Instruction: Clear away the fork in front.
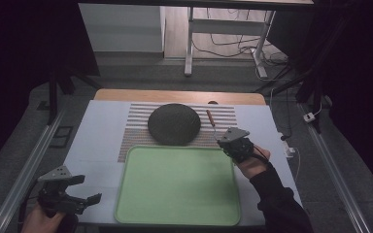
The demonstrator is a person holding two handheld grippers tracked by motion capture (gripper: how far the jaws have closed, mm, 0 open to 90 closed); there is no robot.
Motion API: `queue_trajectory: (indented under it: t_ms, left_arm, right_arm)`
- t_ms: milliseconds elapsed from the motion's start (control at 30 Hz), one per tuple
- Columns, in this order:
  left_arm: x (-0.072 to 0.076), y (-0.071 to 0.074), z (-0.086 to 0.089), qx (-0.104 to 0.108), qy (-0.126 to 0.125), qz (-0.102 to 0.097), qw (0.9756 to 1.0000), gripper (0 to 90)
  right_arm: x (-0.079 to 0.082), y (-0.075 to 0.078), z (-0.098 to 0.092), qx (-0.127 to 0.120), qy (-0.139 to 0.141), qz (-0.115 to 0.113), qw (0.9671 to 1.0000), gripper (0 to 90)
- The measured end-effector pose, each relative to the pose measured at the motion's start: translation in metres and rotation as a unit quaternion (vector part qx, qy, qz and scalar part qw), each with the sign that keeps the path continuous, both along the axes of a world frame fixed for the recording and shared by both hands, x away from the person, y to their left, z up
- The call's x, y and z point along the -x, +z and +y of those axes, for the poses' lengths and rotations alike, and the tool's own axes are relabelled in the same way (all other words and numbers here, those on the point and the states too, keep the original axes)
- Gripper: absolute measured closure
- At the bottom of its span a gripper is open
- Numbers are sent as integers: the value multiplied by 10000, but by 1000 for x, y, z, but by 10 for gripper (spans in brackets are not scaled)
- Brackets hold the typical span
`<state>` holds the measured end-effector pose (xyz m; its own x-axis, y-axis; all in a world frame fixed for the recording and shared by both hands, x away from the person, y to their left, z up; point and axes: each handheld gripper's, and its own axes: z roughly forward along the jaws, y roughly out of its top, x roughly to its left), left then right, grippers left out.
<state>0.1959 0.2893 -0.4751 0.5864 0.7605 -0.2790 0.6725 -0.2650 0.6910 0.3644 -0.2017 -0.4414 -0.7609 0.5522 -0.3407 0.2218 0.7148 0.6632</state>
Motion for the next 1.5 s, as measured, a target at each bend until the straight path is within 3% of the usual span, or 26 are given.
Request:
queue_trajectory:
  t_ms: [233,433,700,833,1233,1500]
  left_arm:
    - [1,0,-2,-14,-130,-2,9999,0]
    - [0,2,-1,104,-127,-42,9999,0]
    - [-5,5,-11,84,-407,-75,9991,0]
    - [-11,8,-21,130,-573,-139,9982,0]
    - [-35,9,-43,232,-1015,-269,9942,0]
    - [-53,13,-61,143,-1267,-329,9913,0]
  right_arm:
    - [18,8,-14,-761,154,365,9963,900]
    - [33,10,-20,-1156,361,668,9904,900]
    - [53,11,-24,-1442,635,952,9829,900]
    - [61,12,-25,-1631,773,1140,9769,900]
    - [83,15,-22,-1697,1146,1243,9709,900]
    - [93,16,-19,-1801,1397,1330,9646,900]
